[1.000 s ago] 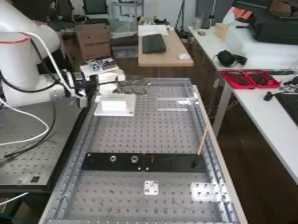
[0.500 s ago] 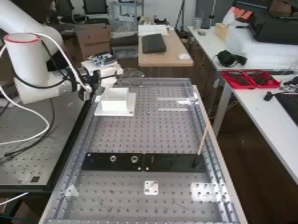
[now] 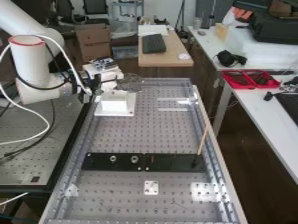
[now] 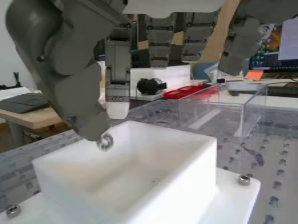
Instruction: Grab the smaller nut and place it in the white container
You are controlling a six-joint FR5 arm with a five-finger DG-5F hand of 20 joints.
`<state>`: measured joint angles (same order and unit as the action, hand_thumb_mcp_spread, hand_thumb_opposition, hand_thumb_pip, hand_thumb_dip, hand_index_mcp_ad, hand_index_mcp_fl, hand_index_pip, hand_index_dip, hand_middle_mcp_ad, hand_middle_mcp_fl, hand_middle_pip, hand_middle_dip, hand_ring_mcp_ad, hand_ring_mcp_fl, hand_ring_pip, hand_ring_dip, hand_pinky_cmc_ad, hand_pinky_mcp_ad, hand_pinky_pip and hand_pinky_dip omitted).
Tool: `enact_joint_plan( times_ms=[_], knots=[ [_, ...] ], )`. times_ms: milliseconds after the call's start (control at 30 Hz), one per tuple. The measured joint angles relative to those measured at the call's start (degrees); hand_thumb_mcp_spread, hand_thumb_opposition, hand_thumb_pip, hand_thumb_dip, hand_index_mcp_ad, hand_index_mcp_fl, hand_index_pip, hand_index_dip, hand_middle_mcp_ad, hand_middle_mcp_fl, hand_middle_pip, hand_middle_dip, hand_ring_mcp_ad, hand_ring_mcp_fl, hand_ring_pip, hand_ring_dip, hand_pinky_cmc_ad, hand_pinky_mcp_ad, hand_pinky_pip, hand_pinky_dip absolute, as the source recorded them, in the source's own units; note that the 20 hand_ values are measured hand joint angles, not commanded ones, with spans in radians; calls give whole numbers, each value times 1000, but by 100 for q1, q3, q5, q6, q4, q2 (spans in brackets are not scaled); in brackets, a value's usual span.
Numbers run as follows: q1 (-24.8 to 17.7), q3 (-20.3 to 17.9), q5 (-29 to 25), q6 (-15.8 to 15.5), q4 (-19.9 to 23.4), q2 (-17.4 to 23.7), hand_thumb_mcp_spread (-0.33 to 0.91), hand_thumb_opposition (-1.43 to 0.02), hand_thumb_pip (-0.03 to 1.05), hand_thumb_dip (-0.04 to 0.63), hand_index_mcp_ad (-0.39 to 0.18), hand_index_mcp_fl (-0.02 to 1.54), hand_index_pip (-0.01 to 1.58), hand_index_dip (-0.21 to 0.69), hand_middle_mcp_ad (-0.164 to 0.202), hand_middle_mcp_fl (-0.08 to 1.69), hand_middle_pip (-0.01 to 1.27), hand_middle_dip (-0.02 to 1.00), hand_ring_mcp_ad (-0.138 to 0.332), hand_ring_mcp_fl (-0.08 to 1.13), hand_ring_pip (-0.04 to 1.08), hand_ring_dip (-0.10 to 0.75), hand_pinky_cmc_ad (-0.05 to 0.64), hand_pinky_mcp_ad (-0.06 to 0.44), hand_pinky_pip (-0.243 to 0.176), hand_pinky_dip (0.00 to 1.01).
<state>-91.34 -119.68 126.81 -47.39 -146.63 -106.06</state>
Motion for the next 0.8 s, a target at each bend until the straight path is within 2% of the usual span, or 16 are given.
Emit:
enact_joint_plan(
  times_ms=[67,133,233,400,533,800],
  knots=[
    [44,13,-36,43,-35,-10,361,-850,745,223,-155,10,1241,162,66,2,129,236,129,-3,75,99,382,293,-61,195],
    [73,16,-59,68,-37,-7,351,-836,745,220,-152,3,1229,154,70,2,129,236,129,-3,73,99,382,297,-63,209],
    [121,43,-137,128,-48,27,330,-822,810,223,-152,2,1185,138,66,2,129,236,129,-3,73,99,382,297,-63,230],
    [219,137,-413,323,-55,182,330,-820,810,223,-152,7,1110,126,65,2,127,236,129,0,72,99,379,297,-65,243],
    [359,362,-978,617,-92,432,300,-803,810,220,-152,2,974,101,68,2,127,236,129,0,70,99,382,293,-77,265],
    [541,985,-2223,839,-434,708,253,-775,759,220,-152,5,642,105,70,2,127,236,131,0,73,101,386,293,-89,321]
  ],
)
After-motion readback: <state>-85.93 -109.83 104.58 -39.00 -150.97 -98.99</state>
